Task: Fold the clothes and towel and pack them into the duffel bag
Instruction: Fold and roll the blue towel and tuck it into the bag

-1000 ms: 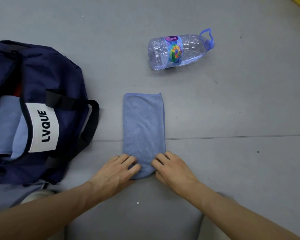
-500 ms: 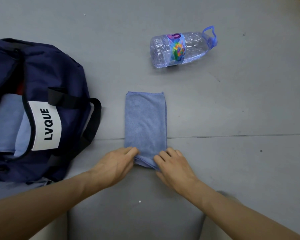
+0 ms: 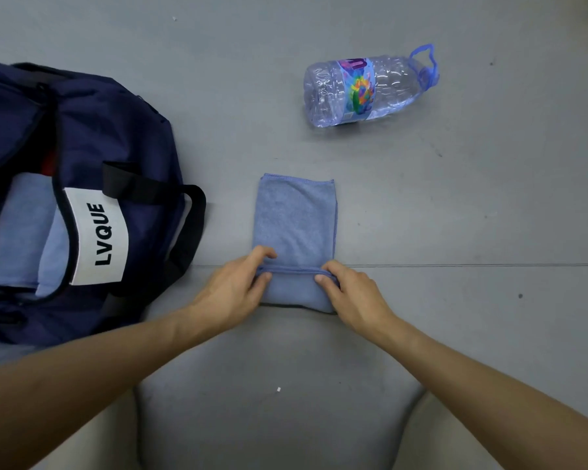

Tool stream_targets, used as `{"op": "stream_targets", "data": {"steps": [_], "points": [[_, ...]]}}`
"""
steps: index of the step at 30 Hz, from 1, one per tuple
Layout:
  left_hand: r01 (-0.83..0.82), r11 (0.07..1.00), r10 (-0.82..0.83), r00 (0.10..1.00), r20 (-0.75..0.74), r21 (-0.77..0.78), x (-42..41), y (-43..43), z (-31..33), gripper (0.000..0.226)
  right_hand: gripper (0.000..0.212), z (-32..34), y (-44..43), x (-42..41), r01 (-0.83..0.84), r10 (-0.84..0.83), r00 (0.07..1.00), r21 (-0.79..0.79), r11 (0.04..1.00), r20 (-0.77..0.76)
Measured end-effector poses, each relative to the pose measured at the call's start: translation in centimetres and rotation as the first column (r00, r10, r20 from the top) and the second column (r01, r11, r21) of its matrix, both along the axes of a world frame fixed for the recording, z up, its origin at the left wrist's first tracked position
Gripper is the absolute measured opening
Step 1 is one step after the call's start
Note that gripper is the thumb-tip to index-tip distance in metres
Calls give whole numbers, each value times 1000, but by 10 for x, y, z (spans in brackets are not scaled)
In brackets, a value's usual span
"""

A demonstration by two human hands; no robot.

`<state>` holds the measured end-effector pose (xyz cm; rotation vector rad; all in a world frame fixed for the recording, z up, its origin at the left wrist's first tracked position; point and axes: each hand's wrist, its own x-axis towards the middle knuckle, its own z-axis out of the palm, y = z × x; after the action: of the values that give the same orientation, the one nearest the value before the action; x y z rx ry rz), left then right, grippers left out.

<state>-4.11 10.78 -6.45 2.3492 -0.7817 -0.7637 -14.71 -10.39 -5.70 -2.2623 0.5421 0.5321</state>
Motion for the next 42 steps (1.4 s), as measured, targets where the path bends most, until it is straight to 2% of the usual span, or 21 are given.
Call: {"op": "stream_targets", "data": {"steps": [2, 3, 4, 6, 8, 10, 12, 14, 16, 19, 20, 21, 24, 27, 29, 31, 35, 38, 40, 42], "points": [[-90, 995, 93, 994, -55, 54, 7, -7, -4, 28, 21, 2, -5, 8, -16, 17, 1000, -76, 997, 21], [-97, 992, 101, 994, -47, 83, 10, -10, -6, 28, 21, 3, -8, 9, -53, 66, 995, -168, 984, 74], [-85, 990, 88, 996, -23, 113, 12, -13, -7, 27, 22, 4, -9, 9, -116, 171, 970, -293, 949, 171], [-61, 985, 54, 997, 48, 159, 11, -17, -6, 24, 27, 3, -5, 5, -277, 474, 830, -522, 807, 292], [-27, 984, 7, 993, 114, 176, 9, -18, -5, 21, 38, -4, 2, -4, -418, 661, 712, -612, 671, 239], [8, 987, -41, 979, 200, 160, 10, -15, 0, 21, 57, -13, 5, -12, -476, 676, 718, -592, 650, 164], [198, 971, -237, 883, 406, 136, 14, -10, 2, 25, 64, -21, 4, -16, -459, 636, 756, -568, 683, 154], [446, 887, -430, 710, 558, 117, 16, -4, -1, 30, 61, -24, 1, -16, -422, 603, 776, -558, 714, 184], [553, 828, -514, 679, 523, 96, 10, 4, -4, 35, 58, -25, -5, -14, -401, 589, 777, -546, 736, 223], [549, 804, -594, 715, 370, 230, 6, 15, -10, 67, 46, -21, -9, -8, -400, 563, 783, -481, 780, 264], [529, 813, -582, 731, 357, 243, 6, 16, -12, 70, 41, -18, -9, -4, -399, 543, 796, -441, 804, 269], [498, 839, -545, 762, 349, 221, 6, 15, -12, 66, 39, -14, -8, 1, -390, 507, 819, -389, 835, 267], [361, 930, -360, 866, 348, 62, 6, 7, -7, 36, 31, 0, -8, 13, -299, 345, 913, -220, 929, 217], [211, 978, -208, 956, 205, 10, 7, 0, 5, 23, 17, 6, -12, 17, -194, 208, 969, -111, 975, 134], [139, 990, -141, 980, 139, 22, 9, -3, 9, 16, 20, 8, -14, 16, -163, 167, 979, -43, 986, 114], [115, 993, -118, 985, 130, 32, 8, -5, 9, 13, 34, 9, -14, 13, -185, 186, 977, -12, 983, 105], [3, 999, -4, 1000, 7, 47, 6, -3, 3, 13, 42, 7, -11, 7, -236, 237, 969, -19, 972, 74], [-16, 998, 17, 1000, -14, 53, 3, -1, 0, 16, 48, 1, -5, 3, -215, 221, 966, -58, 975, 130], [-16, 999, 16, 1000, 10, 30, 0, 0, -1, 22, 50, -2, -2, 1, -235, 273, 938, -191, 953, 212], [-2, 1000, 1, 999, 49, 10, -1, 2, -1, 29, 47, -6, -3, -1, -262, 402, 860, -403, 877, 314]]}}
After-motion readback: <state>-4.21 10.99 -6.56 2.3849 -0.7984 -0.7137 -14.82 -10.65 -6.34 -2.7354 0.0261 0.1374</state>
